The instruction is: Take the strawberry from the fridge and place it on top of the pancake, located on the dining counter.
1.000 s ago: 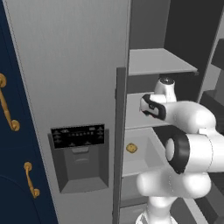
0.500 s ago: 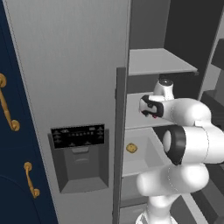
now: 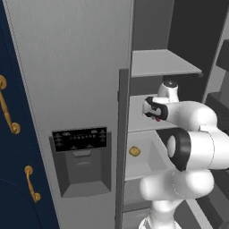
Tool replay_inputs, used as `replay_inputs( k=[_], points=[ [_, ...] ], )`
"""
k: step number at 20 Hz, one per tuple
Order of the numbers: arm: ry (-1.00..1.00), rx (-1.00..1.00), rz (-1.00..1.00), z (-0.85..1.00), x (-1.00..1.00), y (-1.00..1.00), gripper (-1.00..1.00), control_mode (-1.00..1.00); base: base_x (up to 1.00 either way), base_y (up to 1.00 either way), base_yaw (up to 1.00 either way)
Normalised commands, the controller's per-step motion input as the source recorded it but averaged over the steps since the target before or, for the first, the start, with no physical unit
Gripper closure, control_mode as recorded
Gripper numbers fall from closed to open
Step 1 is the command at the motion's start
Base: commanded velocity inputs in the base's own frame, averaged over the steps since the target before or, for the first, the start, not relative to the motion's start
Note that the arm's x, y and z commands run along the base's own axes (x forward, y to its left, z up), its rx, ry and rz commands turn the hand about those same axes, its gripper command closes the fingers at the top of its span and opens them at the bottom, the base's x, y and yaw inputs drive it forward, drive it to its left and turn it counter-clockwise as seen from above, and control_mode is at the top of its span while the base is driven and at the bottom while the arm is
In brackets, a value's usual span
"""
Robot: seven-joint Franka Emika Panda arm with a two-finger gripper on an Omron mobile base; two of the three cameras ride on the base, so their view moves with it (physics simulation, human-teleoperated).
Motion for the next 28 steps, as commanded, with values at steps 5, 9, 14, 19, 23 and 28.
replay_inputs(
  k=[5,9,14,19,23,28],
  points=[
    [-0.01,-0.04,-0.03,0.04,-0.19,0.3,1.0,-1.0,0.0,0.0,0.0],
    [-0.01,0.01,-0.03,0.31,-0.38,0.49,1.0,-1.0,0.0,0.0,0.0],
    [0.0,0.0,-0.01,0.97,-0.5,0.56,1.0,-1.0,0.0,0.0,0.0],
    [-0.03,0.0,0.0,0.91,-0.96,0.0,1.0,-1.0,0.0,0.0,0.0],
    [-0.01,0.0,0.0,0.73,-1.0,-0.04,1.0,-1.0,0.0,0.0,0.0],
    [-0.2,0.0,0.0,0.37,-1.0,0.0,1.0,-1.0,0.0,0.0,0.0]
  ],
)
